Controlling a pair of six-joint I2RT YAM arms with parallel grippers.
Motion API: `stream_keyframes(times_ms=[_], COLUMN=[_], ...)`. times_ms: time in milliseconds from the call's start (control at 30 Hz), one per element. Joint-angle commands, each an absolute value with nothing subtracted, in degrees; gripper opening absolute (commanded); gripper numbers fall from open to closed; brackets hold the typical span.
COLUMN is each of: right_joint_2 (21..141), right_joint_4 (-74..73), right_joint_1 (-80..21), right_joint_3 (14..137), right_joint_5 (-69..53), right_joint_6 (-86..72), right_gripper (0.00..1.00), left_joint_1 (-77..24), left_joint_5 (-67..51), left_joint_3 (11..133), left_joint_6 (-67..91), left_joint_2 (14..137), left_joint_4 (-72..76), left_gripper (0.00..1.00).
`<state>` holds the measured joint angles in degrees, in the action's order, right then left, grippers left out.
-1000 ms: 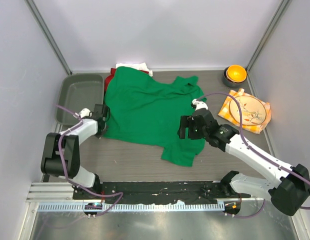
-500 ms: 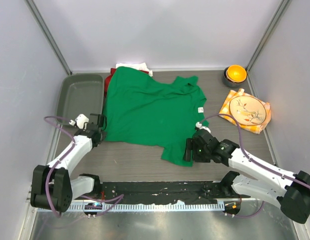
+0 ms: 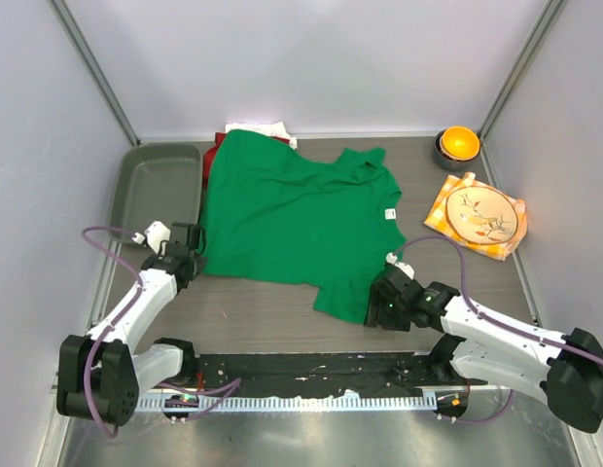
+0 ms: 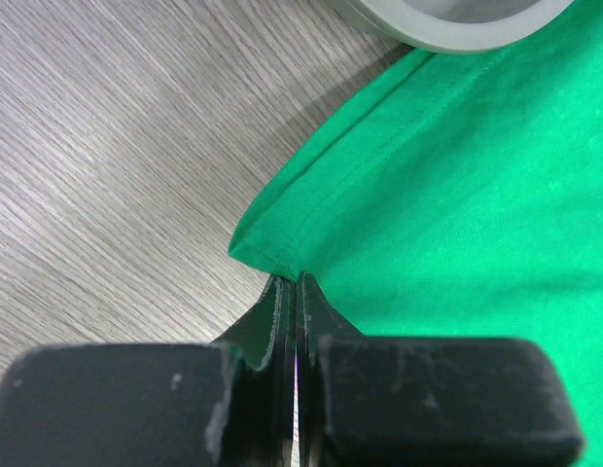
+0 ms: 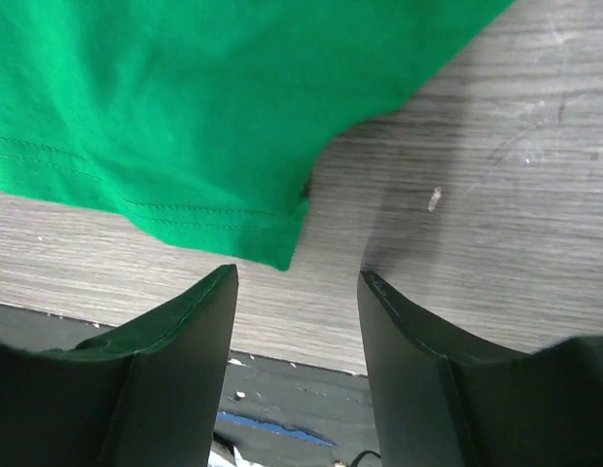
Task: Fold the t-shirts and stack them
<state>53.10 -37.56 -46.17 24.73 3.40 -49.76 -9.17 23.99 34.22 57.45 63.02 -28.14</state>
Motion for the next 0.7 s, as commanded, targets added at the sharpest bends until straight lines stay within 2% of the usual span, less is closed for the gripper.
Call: stream_keyframes(times_ms=[0,200,300,500,567,633,667], right_joint_2=[54.93,59.06,60.29,62.31,62.58,61.88,61.35], right_joint_4=[-32.88,-30.15,-29.01,-26.63,-26.02,-27.15,-27.85], right_joint_1=[-46.58,-46.58,-46.49,-46.49,-46.58,-46.49,-46.58], right_joint_3=[25.31,26.37,26.11,24.26,23.91,23.73,23.9], right_joint_5=[6.59,8.0,8.17,8.26,8.17,9.05,9.49], right_joint_6=[-51.68,-51.77,-52.12,-52.91,-53.17,-53.35,-53.35], right_gripper=[0.58,0.54,0.49,0.29,0.18,0.01,0.01], left_joint_1=[-9.32,-9.32,-9.4,-9.4,-9.4,-9.4,-9.49], left_joint_5=[26.1,25.67,25.4,25.31,25.4,25.23,25.05], left_joint_3=[34.01,34.19,34.28,33.49,32.96,32.87,32.87], left_joint_6=[55.72,55.72,55.72,55.72,55.9,55.9,55.9], left_joint_2=[61.08,60.91,60.91,60.12,59.85,59.77,59.68], left_joint_4=[-29.97,-29.71,-29.71,-29.71,-29.71,-29.71,-29.71], left_gripper=[0.0,0.0,0.0,0.0,0.0,0.0,0.0])
